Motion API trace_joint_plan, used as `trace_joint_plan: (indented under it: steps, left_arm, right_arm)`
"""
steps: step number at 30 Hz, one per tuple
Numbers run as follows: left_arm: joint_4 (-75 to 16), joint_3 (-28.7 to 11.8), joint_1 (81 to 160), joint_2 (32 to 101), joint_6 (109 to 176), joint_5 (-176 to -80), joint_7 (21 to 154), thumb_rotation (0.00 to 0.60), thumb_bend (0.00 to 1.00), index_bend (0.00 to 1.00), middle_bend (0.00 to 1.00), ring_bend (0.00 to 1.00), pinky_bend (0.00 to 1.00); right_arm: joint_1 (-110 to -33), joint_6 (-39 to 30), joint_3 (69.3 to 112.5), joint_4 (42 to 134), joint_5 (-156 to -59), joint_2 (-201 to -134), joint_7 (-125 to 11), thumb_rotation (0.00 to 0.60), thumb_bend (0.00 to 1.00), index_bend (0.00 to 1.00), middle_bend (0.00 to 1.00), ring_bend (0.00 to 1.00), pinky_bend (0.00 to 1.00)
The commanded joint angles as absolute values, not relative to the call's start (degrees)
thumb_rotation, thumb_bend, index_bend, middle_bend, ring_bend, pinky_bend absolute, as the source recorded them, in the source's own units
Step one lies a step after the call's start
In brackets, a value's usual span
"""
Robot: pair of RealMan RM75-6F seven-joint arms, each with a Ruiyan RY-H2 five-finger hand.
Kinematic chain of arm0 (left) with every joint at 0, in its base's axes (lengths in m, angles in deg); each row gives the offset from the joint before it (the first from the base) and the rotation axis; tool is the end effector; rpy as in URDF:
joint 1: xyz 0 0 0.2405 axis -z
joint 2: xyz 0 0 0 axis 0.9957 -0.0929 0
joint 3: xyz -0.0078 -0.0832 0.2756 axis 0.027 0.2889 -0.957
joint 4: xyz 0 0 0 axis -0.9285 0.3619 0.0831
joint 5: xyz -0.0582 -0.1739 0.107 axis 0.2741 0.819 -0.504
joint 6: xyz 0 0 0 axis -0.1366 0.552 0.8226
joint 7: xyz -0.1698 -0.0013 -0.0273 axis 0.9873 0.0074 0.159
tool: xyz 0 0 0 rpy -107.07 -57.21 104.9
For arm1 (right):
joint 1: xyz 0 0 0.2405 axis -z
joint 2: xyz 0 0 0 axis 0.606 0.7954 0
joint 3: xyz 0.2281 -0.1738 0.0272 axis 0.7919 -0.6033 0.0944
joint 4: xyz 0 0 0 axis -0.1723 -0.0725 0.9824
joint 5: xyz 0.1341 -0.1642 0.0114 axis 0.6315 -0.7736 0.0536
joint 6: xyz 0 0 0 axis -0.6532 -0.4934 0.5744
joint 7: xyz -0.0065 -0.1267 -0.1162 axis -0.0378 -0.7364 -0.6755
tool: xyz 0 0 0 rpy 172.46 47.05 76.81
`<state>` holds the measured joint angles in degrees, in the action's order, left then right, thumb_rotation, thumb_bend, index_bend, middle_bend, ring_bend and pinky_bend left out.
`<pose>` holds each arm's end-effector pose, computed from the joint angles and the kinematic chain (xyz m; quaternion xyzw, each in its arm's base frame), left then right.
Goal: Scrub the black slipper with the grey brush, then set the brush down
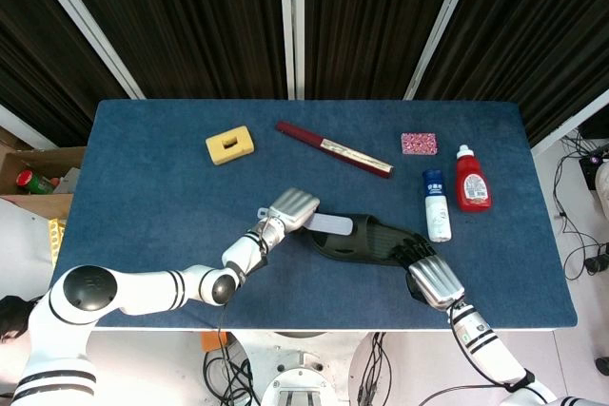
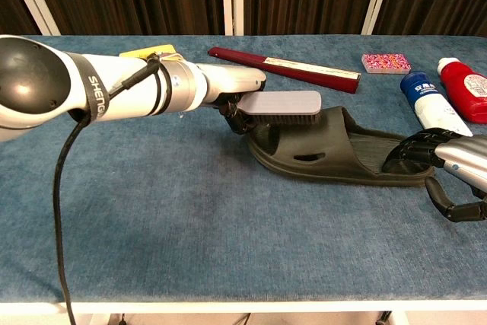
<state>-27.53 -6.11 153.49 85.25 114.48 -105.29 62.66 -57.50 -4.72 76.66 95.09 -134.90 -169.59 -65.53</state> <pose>-0.0367 0.4208 -0.1434 -0.8245 -0.3967 -0.2813 0.2893 -0.2860 -0.2485 -0.0243 0.7697 -0.3892 0.3271 0.3861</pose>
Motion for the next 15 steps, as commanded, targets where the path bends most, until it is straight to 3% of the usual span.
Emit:
trace_joint_plan:
  steps: [1,8,15]
  left_arm:
    - [-26.3,-7.9,154.1,86.8,116.9,-105.6,60.2,0.600,0.78,1.00,1.00,1.00,1.00]
    - [-21.2,-11.8,154.9,89.0,122.4,-100.3,49.9,0.600,0.78,1.00,1.00,1.00,1.00]
    - [-18.1,-13.0,153.2,87.0,128.1,-94.8,42.0,0.600,0.78,1.00,1.00,1.00,1.00]
  right_arm:
    - [-57.5,-4.5,76.7,94.9,-134.7,-169.7,-65.3,0.600,0.82,0.28,0.20,0.07,0.09]
    - [-57.5,-4.6,76.8,94.4,-134.3,-169.9,-65.1,0.600,0.82,0.27,0.20,0.06,0.09]
    - [-57.7,-4.8,76.8,94.9,-134.5,-169.7,-65.3,0.600,0.82,0.27,0.19,0.06,0.09]
